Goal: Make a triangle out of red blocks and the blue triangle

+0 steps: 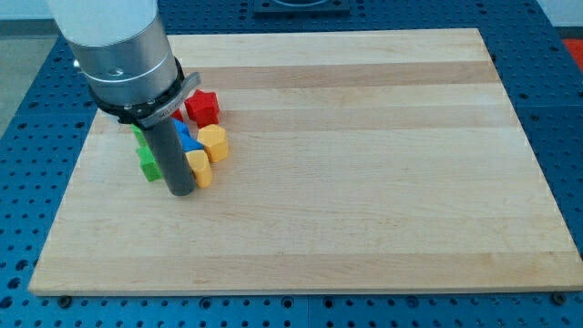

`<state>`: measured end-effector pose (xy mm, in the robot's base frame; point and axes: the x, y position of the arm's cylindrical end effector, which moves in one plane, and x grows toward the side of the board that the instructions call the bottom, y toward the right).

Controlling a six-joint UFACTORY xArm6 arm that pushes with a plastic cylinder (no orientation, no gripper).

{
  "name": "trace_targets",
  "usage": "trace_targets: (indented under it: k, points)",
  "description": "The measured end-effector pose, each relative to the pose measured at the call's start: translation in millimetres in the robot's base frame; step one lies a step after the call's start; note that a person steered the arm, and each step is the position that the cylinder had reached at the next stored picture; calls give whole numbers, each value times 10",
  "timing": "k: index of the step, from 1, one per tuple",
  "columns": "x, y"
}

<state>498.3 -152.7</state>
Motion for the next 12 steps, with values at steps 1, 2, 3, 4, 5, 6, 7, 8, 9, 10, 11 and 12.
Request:
trace_targets:
  k: [1, 2, 3, 4, 5, 6, 7, 8, 9, 10, 11, 12]
  points:
    - [-145, 0]
    - [-842, 153]
    - [-1102, 176]
    - [-1515, 267]
    - [-1652, 338]
    - [-1652, 338]
    - [-1869, 74]
    - [-1928, -163]
    - [-1928, -186]
    - [-1921, -258]
    - [-1891, -483]
    - [-1830, -483]
